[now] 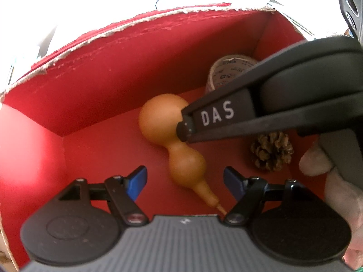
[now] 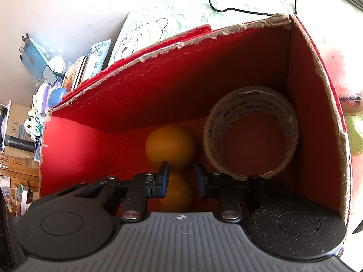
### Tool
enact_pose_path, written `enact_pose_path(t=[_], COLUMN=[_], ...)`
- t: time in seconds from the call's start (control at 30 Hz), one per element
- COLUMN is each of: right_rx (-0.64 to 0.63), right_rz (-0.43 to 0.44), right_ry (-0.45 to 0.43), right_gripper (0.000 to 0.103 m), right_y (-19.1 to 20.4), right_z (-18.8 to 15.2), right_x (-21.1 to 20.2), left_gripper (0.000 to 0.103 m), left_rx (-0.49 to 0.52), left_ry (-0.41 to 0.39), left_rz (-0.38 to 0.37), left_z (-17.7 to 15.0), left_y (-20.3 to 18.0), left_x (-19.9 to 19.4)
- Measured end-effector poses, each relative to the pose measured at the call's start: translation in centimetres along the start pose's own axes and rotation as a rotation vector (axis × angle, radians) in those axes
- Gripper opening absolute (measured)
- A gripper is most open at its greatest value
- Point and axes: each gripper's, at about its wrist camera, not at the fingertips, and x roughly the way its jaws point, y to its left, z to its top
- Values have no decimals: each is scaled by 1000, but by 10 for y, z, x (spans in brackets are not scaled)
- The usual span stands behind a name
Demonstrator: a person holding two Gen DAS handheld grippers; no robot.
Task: Organize objects
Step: 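Raise the right gripper up out of the red box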
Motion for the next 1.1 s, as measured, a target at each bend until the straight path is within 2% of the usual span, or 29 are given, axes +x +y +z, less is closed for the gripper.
enact_pose_path(t=[0.13,0.8,0.9,1.1], right_rx=[1,-14,-25,-26], right_rz=[9,49,41,43], right_ry=[-2,-13,-9,-33], right_gripper=[29,29,29,29], right_y=[-4,-8,-6,-4], right_z=[-1,-3,-3,-9], right_x=[-3,-9,-10,-20], left_gripper=[77,77,86,87], left_rx=[5,-1,-11,-5], left_ry=[-7,-18,-25,-56], left_rz=[5,33,28,45], left_z=[-6,1,2,-12], left_y=[-25,-38,-39,-39], left_x=[-1,-4,-8,-27])
